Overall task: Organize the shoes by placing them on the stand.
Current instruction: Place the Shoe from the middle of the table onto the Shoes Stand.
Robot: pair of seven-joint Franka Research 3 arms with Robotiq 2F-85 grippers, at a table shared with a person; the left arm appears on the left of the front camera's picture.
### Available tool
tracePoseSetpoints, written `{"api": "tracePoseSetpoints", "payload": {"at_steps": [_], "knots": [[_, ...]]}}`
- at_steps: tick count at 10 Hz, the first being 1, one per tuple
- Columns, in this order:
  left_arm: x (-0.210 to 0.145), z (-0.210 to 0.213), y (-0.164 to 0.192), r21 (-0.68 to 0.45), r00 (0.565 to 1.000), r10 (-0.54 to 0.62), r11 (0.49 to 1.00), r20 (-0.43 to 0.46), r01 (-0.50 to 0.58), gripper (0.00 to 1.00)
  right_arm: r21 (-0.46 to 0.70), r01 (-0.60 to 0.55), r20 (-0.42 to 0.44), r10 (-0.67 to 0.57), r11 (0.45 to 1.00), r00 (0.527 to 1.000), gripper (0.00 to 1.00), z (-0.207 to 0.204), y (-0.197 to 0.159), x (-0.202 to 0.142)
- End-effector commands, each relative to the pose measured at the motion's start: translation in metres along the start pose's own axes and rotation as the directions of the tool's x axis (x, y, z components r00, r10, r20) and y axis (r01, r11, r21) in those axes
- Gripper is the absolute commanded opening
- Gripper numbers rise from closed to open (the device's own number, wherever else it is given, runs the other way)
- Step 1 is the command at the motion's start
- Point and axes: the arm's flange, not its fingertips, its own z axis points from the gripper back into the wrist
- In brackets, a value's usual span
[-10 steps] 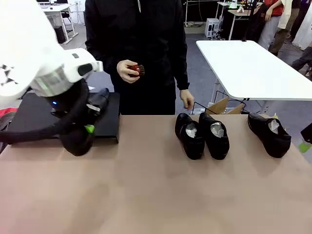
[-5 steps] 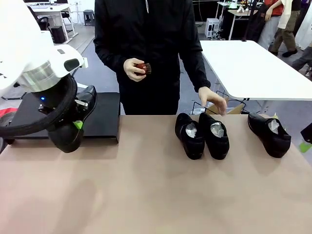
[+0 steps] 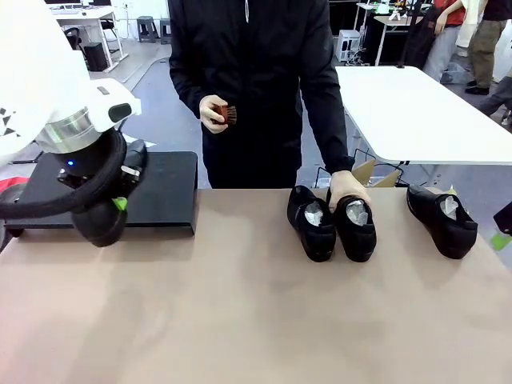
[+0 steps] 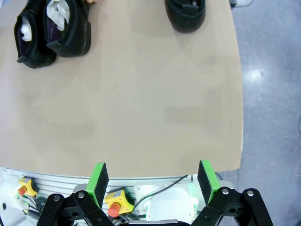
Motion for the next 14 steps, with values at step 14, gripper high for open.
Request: {"api": "tracePoseSetpoints", "payload": {"at_steps": [14], "knots": [[0.105, -0.126, -0.022, 0.217, 0.983, 0.055, 0.972, 0.176, -0.094, 0.00, 0.000, -0.001, 0.003, 0.001, 1.000, 1.000, 1.00, 0.001, -0.001, 0.000]]}}
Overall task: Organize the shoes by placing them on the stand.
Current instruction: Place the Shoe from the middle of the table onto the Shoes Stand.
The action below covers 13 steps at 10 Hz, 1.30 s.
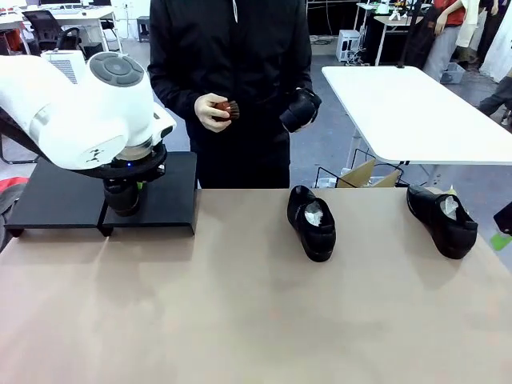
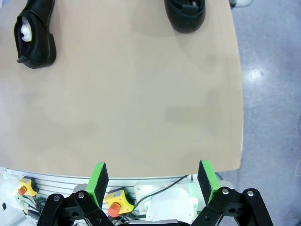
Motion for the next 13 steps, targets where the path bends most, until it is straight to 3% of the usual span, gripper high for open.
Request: {"api": "tracePoseSetpoints", "payload": {"at_steps": [1, 13], "knots": [[0.005, -0.003, -0.002, 0.028, 0.998, 0.021, 0.999, 0.055, -0.023, 0.00, 0.000, -0.002, 0.003, 0.002, 1.000, 1.000, 1.00, 0.001, -0.001, 0.000], [-0.006, -0.031, -0.009, 0.030, 0.996, -0.029, 0.999, 0.079, 0.027, 0.00, 0.000, -0.002, 0.003, 0.002, 1.000, 1.000, 1.00, 0.001, -0.001, 0.000]]}}
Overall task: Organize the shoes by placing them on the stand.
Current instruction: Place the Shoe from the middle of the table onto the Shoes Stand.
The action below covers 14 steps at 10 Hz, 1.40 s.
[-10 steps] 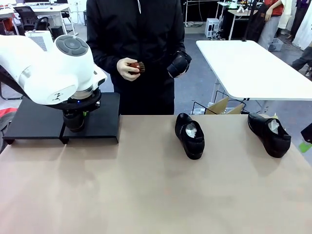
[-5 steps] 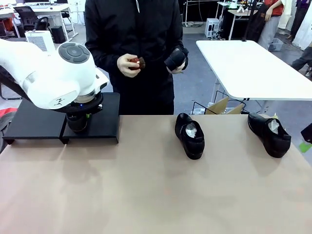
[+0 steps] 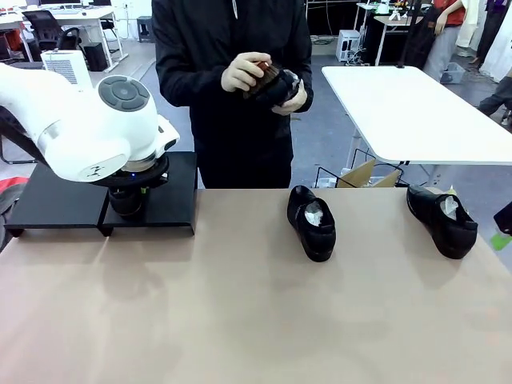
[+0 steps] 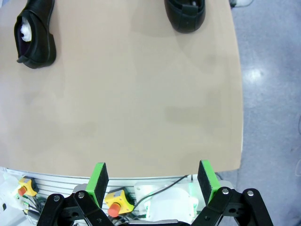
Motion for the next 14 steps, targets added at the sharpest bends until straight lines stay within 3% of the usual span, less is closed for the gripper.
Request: {"api": "tracePoseSetpoints", "payload": {"at_steps": [1, 6, 7, 13, 14], "knots": [[-0.001, -0.004, -0.002, 0.028, 1.000, 0.007, 1.000, 0.025, -0.008, 0.00, 0.000, -0.002, 0.003, 0.002, 1.000, 1.000, 1.00, 0.001, -0.001, 0.000], [0.000, -0.001, 0.002, 0.033, 0.999, 0.026, 0.999, 0.035, -0.028, 0.93, 0.000, -0.002, 0.003, 0.002, 1.000, 1.000, 1.00, 0.001, -0.001, 0.000], [0.001, 0.003, 0.006, 0.034, 0.998, 0.047, 0.998, 0.032, -0.048, 1.00, 0.000, -0.002, 0.003, 0.002, 1.000, 1.000, 1.00, 0.001, -0.001, 0.000], [0.001, 0.038, 0.029, -0.019, 0.993, 0.122, 0.992, -0.006, -0.122, 1.00, 0.000, -0.002, 0.003, 0.002, 1.000, 1.000, 1.00, 0.001, -0.001, 0.000], [0.010, 0.026, 0.017, 0.002, 0.996, 0.079, 0.997, 0.027, -0.079, 1.00, 0.000, -0.002, 0.003, 0.002, 1.000, 1.000, 1.00, 0.001, -0.001, 0.000]]}}
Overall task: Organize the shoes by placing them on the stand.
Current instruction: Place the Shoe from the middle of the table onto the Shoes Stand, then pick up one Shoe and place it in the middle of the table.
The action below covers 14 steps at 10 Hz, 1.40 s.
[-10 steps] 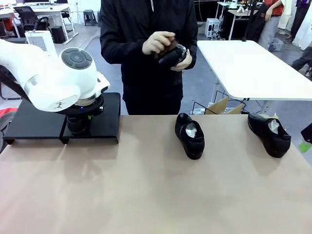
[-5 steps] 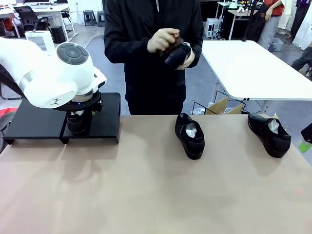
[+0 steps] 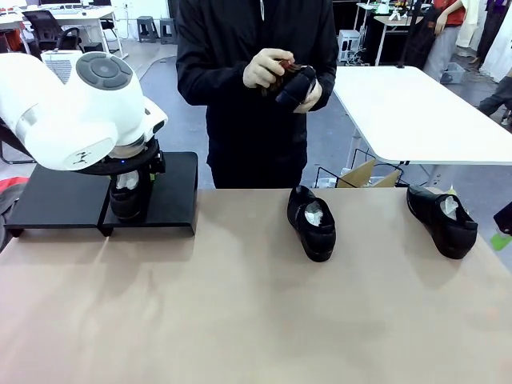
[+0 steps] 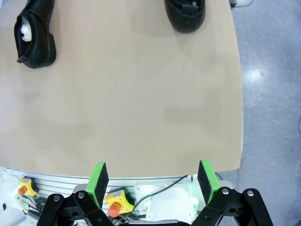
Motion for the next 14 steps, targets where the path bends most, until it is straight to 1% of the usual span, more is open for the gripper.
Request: {"api": "tracePoseSetpoints", "payload": {"at_steps": [1, 12, 13, 14], "knots": [[0.001, -0.007, -0.004, 0.009, 1.000, -0.024, 1.000, 0.009, 0.023, 1.00, 0.000, -0.002, 0.003, 0.002, 1.000, 1.000, 1.00, 0.001, -0.001, 0.000], [0.001, -0.007, -0.004, 0.009, 1.000, -0.024, 1.000, 0.009, 0.023, 1.00, 0.000, -0.002, 0.003, 0.002, 1.000, 1.000, 1.00, 0.001, -0.001, 0.000], [-0.001, -0.006, -0.004, 0.001, 1.000, -0.012, 1.000, -0.005, 0.012, 1.00, 0.000, -0.002, 0.003, 0.002, 1.000, 1.000, 1.00, 0.001, -0.001, 0.000], [0.000, 0.040, 0.009, -0.023, 1.000, 0.013, 1.000, 0.018, -0.012, 1.00, 0.000, -0.002, 0.003, 0.002, 1.000, 1.000, 1.00, 0.001, -0.001, 0.000]]}}
